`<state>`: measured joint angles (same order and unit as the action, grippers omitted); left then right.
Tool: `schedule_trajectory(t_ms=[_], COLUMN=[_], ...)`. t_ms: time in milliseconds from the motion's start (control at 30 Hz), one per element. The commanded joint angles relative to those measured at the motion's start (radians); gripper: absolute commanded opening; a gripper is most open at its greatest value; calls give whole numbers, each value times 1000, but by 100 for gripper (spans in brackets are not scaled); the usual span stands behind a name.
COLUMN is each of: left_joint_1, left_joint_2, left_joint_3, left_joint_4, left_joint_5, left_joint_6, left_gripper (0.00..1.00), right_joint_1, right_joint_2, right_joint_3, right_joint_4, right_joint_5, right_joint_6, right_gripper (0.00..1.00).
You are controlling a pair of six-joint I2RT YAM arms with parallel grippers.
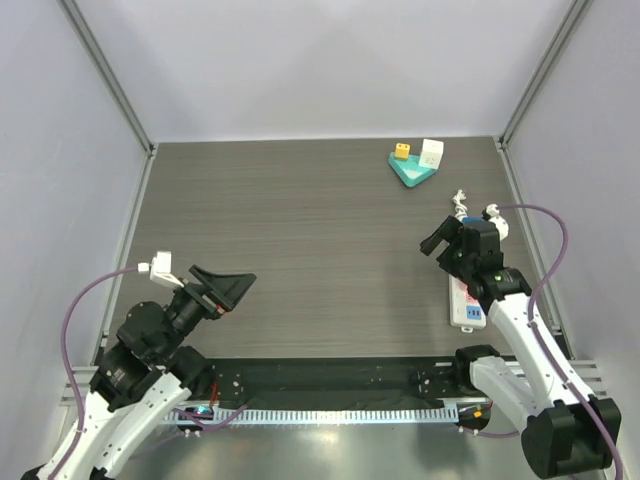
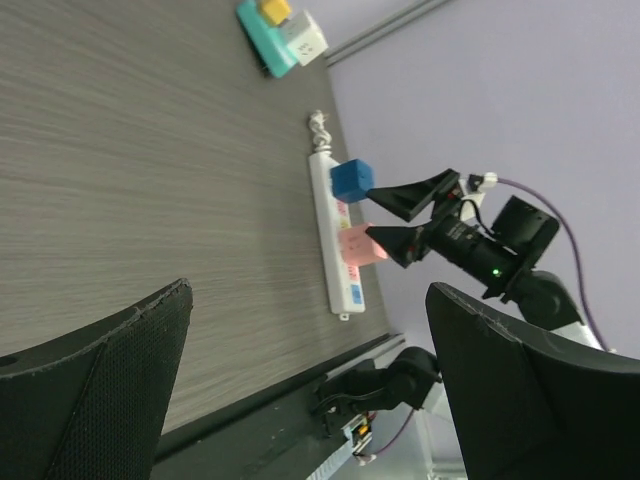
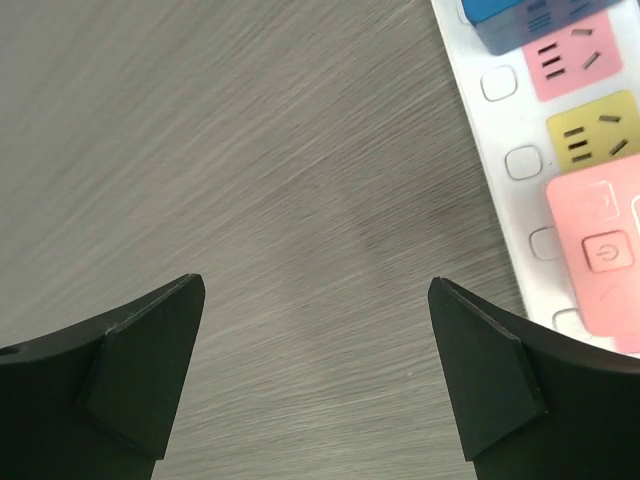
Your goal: Pull the plug off the socket
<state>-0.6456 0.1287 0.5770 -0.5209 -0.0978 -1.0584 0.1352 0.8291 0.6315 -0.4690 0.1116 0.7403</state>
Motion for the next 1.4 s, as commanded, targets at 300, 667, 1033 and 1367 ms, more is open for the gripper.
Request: schedule_trajectory(t_ms=[300,667,1033,1367], left_joint_1=[3,3,3,3], left_joint_2=[123,278,529,575], left_joint_3=[89,-29,12,37], left_joint_4=[-168,125,297,297], left_joint_5=[10,181,214,181], left_joint_6=[66,112,179,222], left_gripper=[100,100,100,98], right_joint_1=[-5,7,10,-16], right_joint_2=[361,933,1205,1329], right_joint_3=[178,336,439,560], right_joint_4=[409,871,1087,1076], right_joint_5=[-173,117,252,237], right_joint_6=[-95,178,287,258], right_gripper=[100,100,97,88])
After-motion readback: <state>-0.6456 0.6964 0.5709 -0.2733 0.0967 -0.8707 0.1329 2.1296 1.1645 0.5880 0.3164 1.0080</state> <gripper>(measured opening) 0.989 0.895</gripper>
